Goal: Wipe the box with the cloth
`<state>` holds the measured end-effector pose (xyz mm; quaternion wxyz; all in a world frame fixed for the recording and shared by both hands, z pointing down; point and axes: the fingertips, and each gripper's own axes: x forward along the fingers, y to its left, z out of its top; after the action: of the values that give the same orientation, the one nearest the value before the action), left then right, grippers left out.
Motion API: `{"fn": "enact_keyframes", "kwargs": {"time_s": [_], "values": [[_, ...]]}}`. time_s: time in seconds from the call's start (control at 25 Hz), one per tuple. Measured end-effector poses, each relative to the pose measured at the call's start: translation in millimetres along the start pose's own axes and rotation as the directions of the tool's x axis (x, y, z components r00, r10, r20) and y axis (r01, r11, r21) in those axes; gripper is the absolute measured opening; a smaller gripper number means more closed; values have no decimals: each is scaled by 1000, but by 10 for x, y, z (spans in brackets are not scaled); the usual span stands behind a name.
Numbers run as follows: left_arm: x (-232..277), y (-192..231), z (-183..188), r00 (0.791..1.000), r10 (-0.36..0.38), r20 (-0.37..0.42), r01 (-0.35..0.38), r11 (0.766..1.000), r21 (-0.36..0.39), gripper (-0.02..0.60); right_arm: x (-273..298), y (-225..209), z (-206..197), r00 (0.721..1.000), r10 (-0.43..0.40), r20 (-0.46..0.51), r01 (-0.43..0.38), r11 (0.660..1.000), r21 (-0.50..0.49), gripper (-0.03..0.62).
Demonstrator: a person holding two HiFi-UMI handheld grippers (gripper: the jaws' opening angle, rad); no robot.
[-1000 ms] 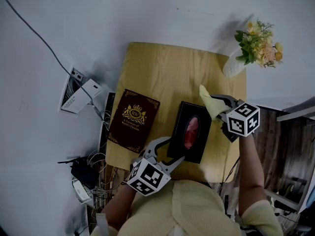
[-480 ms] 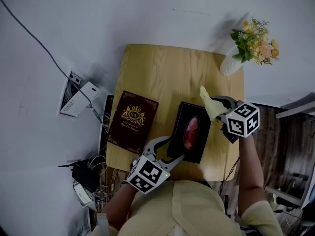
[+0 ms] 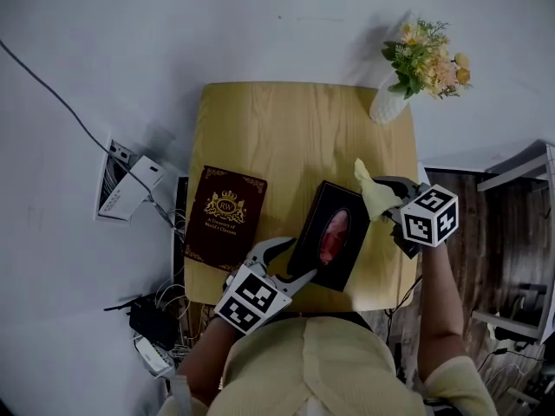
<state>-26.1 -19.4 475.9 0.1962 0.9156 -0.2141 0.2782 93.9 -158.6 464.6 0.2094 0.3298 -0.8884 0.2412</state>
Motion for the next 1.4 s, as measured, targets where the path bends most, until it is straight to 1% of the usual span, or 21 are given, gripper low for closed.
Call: {"fn": "enact_keyframes", "kwargs": {"time_s": [0.28, 0.48, 0.72, 0.84, 0.96, 1.08, 1.2, 1.28, 1.4], "values": [[1, 12, -17, 999, -42, -17, 42, 999, 4, 282, -223, 16, -193, 999, -42, 10, 42, 998, 56, 40], [-13, 76, 30, 999, -42, -23, 42, 999, 18, 282, -357, 41, -314, 998, -69, 9, 68, 994, 85, 40], [5, 123, 38, 997, -65, -33, 67, 997, 40, 282, -496, 80, -458, 996, -93, 15, 90, 987, 132, 40], [14, 158, 57, 997, -72, -31, 73, 997, 37, 282, -547, 101, -515, 995, -95, 14, 92, 984, 150, 40], [14, 188, 73, 997, -71, -24, 72, 997, 39, 282, -587, 131, -566, 997, -79, -2, 79, 986, 147, 40], [1, 185, 85, 997, -71, -21, 72, 995, 72, 282, -607, 149, -603, 998, -58, -25, 61, 991, 123, 40], [-17, 219, 119, 999, -38, -7, 38, 995, 96, 282, -600, 84, -597, 997, -72, -41, 75, 993, 88, 40], [-50, 261, 182, 999, -16, 33, 13, 997, 72, 279, -578, 19, -531, 996, -81, -29, 83, 994, 75, 40], [-142, 293, 251, 996, -8, 93, 10, 1000, -19, 279, -506, -61, -424, 996, -82, -18, 83, 996, 46, 40]]}}
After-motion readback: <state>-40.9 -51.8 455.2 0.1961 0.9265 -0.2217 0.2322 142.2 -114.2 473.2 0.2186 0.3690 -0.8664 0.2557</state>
